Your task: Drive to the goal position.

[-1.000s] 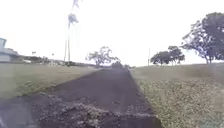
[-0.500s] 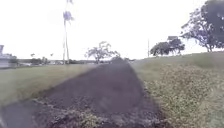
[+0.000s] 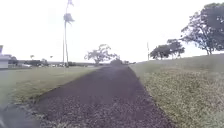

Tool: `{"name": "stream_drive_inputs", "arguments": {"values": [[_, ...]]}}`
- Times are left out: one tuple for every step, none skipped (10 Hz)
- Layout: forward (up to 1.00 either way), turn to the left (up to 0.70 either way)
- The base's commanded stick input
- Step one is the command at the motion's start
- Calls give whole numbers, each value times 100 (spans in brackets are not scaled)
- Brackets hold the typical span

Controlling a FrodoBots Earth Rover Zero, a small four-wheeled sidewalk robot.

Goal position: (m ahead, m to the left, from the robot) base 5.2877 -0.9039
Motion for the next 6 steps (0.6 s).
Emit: {"name": "stream_drive_inputs", "arguments": {"values": [[50,0],[50,0],[50,0],[50,0],[50,-36],[50,-50]]}}
